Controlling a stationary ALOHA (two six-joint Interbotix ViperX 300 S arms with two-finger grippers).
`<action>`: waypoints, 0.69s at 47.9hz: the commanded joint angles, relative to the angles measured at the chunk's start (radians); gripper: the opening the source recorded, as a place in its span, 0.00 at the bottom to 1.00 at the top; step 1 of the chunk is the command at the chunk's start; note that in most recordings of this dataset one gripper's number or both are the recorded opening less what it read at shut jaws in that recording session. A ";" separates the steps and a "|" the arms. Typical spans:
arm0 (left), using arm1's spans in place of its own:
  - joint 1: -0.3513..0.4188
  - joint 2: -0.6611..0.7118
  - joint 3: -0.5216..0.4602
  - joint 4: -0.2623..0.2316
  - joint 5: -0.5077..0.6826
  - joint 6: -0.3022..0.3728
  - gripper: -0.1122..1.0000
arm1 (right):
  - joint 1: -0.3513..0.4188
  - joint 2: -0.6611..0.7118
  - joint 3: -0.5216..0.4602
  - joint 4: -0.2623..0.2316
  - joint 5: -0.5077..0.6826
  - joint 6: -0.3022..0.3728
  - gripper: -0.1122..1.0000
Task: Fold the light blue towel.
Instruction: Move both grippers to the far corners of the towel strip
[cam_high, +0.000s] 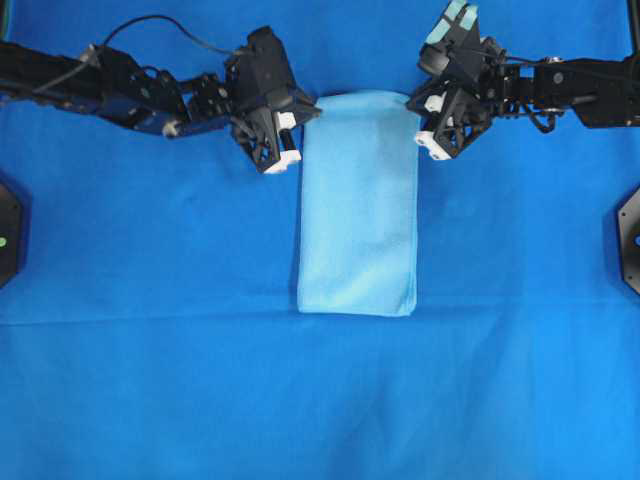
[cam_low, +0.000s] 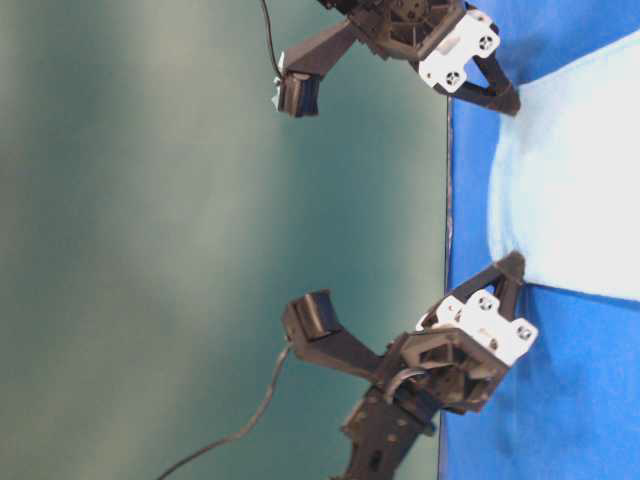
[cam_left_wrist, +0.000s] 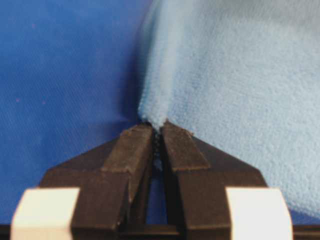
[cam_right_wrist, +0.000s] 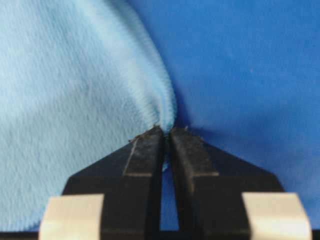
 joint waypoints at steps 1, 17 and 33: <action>0.015 -0.072 -0.009 -0.003 0.014 0.005 0.13 | -0.006 -0.049 -0.009 -0.003 0.021 -0.003 0.15; 0.055 -0.166 -0.015 -0.002 0.038 0.072 0.13 | -0.018 -0.153 -0.032 -0.005 0.081 -0.041 0.15; 0.026 -0.189 0.015 -0.003 0.049 0.055 0.13 | -0.017 -0.181 -0.032 -0.008 0.081 -0.041 0.15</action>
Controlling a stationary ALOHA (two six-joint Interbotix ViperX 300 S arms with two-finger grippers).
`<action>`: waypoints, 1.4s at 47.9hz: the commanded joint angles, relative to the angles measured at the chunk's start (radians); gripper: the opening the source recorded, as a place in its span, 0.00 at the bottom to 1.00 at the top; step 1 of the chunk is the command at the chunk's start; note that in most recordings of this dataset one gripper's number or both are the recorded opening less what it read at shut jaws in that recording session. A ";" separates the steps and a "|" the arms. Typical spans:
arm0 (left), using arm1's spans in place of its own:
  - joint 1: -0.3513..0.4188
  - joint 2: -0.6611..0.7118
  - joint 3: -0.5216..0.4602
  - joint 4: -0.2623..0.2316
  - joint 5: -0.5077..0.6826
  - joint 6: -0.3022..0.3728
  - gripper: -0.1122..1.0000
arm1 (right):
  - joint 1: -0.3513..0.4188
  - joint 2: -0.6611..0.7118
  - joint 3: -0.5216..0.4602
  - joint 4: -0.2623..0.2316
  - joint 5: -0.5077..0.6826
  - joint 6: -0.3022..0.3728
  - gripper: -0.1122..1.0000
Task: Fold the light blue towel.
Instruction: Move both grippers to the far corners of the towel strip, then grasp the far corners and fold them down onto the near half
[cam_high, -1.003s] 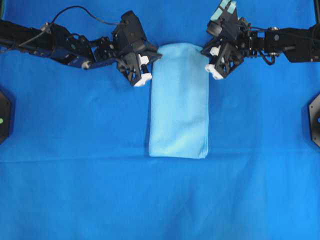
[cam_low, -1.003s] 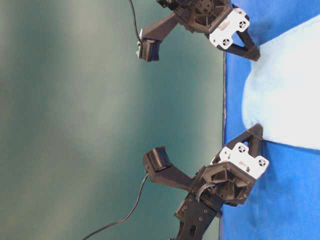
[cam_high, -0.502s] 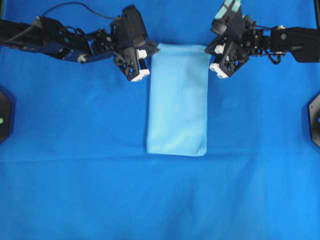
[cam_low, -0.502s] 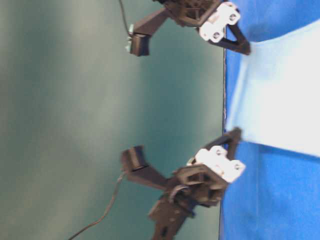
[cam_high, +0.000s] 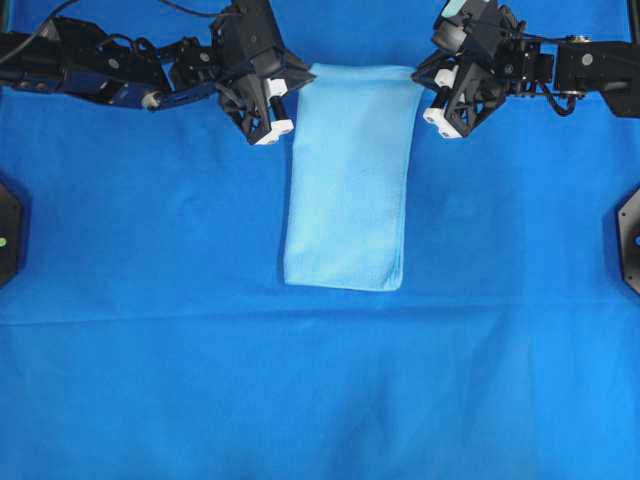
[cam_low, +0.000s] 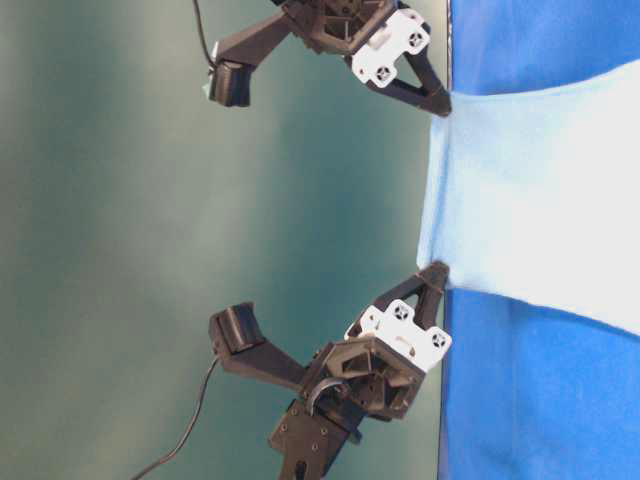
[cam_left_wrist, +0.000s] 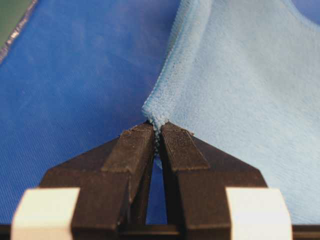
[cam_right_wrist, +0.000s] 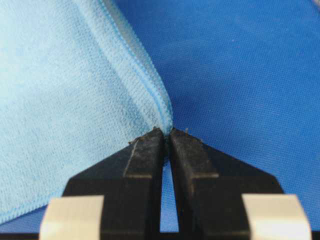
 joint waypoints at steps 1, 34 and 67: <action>-0.015 -0.052 0.006 -0.003 -0.002 0.000 0.13 | -0.002 -0.040 -0.011 -0.002 0.002 0.003 0.15; -0.311 -0.210 0.196 -0.006 -0.002 -0.034 0.13 | 0.354 -0.170 0.069 0.058 0.094 0.098 0.15; -0.515 -0.061 0.167 -0.008 -0.031 -0.077 0.13 | 0.543 -0.009 0.060 0.067 0.046 0.284 0.15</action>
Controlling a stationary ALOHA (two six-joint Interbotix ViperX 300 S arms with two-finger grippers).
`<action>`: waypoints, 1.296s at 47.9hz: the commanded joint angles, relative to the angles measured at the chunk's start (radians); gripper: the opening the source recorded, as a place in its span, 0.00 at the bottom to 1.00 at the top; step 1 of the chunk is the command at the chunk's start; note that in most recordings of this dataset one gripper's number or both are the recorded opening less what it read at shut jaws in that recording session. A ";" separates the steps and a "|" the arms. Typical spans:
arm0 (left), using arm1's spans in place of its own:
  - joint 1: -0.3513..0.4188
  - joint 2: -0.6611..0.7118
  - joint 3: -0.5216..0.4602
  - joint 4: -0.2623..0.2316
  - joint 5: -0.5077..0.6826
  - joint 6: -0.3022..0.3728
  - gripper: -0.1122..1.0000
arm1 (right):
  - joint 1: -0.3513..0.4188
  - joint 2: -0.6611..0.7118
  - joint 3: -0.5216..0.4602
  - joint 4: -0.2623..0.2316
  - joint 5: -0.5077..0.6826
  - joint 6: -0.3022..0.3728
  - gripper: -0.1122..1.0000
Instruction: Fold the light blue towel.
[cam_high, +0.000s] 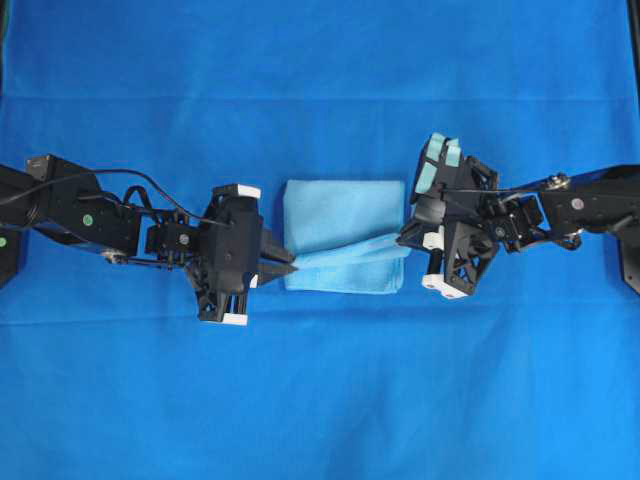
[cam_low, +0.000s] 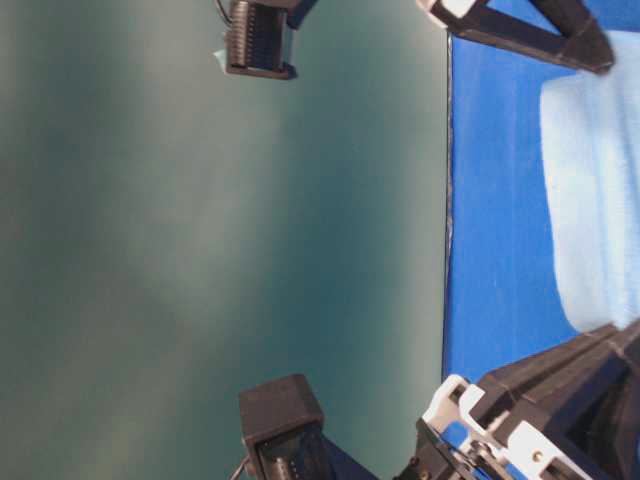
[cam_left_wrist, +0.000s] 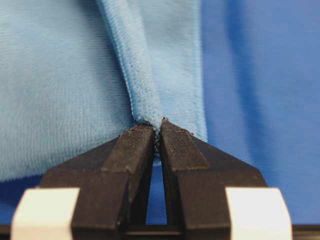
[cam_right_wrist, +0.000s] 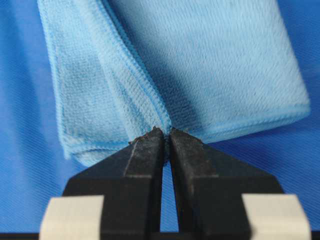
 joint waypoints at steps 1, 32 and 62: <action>-0.002 -0.012 -0.011 -0.002 -0.005 -0.002 0.13 | 0.002 -0.003 -0.014 0.003 -0.014 0.009 0.15; 0.031 -0.117 -0.014 -0.002 0.066 0.012 0.81 | 0.034 -0.086 -0.052 -0.005 0.035 -0.002 0.63; 0.041 -0.635 0.146 -0.002 0.206 0.041 0.73 | 0.123 -0.529 0.018 -0.071 0.293 -0.009 0.64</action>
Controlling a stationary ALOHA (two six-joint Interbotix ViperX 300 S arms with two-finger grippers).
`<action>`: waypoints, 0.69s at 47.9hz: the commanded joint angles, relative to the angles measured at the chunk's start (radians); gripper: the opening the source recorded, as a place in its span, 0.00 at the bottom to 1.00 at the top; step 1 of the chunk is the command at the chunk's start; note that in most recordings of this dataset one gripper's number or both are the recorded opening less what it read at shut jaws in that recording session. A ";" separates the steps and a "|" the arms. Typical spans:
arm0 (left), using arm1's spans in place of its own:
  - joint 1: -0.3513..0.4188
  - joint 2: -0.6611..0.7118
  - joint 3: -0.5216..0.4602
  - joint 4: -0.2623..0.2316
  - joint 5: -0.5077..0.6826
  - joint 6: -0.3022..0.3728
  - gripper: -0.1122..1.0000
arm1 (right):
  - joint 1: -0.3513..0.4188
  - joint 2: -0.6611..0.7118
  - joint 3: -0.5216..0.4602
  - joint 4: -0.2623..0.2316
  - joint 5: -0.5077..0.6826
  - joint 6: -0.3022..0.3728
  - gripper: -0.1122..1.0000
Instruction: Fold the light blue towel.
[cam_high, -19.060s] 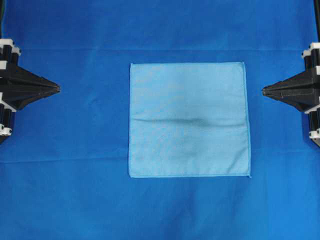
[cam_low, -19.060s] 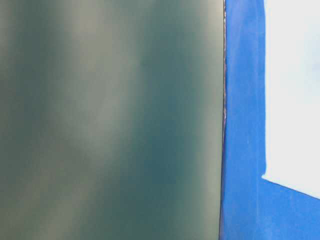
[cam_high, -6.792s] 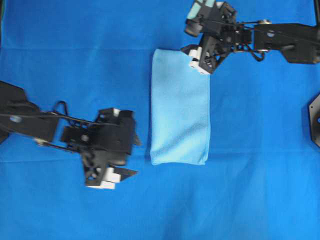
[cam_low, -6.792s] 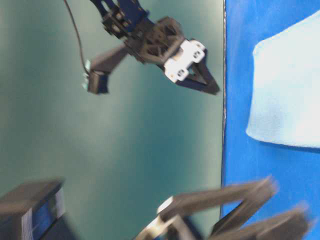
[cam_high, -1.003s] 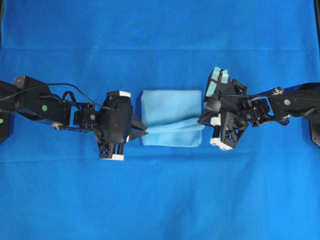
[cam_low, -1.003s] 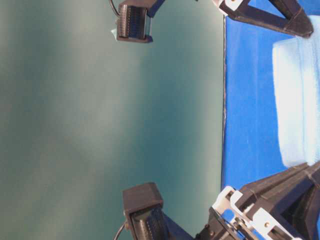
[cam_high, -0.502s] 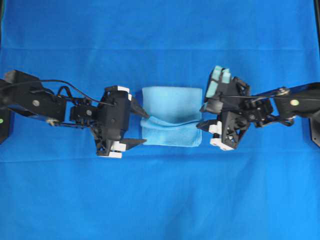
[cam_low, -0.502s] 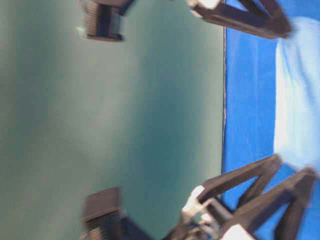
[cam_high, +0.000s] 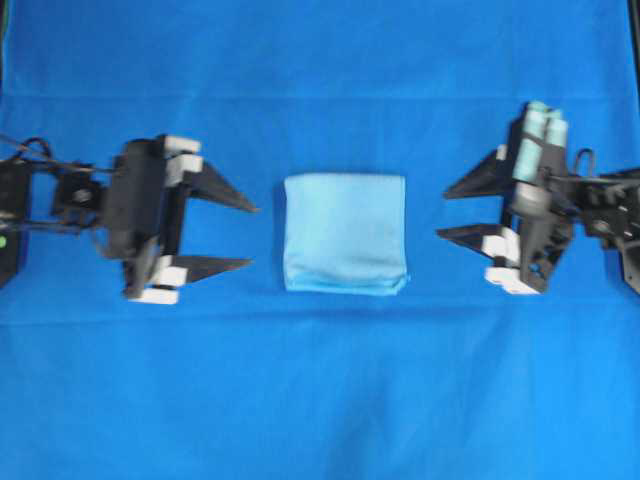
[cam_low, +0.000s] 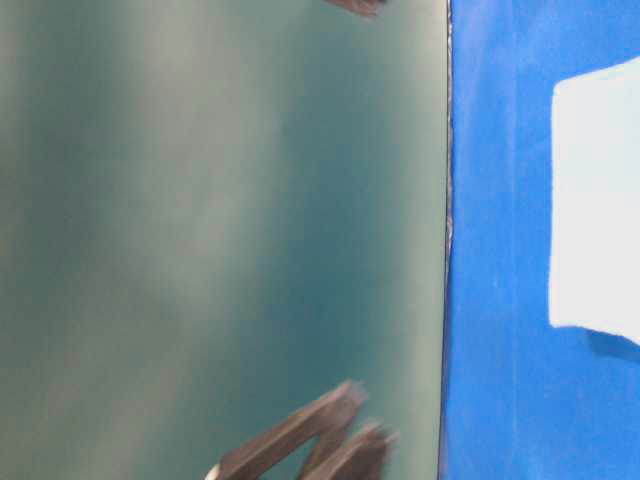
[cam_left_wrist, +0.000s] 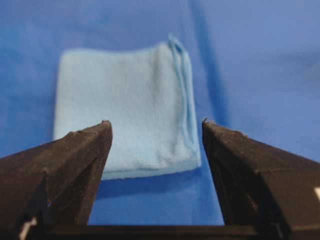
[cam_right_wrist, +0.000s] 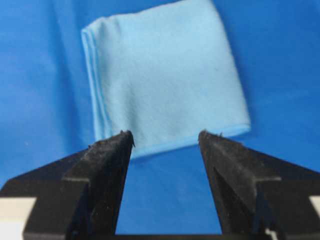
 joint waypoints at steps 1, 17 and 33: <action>0.012 -0.103 0.034 -0.002 -0.006 0.002 0.73 | 0.003 -0.066 0.006 -0.014 0.000 -0.002 0.64; 0.038 -0.463 0.189 -0.002 0.040 -0.002 0.73 | 0.003 -0.345 0.114 -0.081 0.034 0.002 0.64; 0.112 -0.742 0.342 -0.002 0.132 -0.020 0.71 | -0.029 -0.572 0.279 -0.091 0.029 0.005 0.64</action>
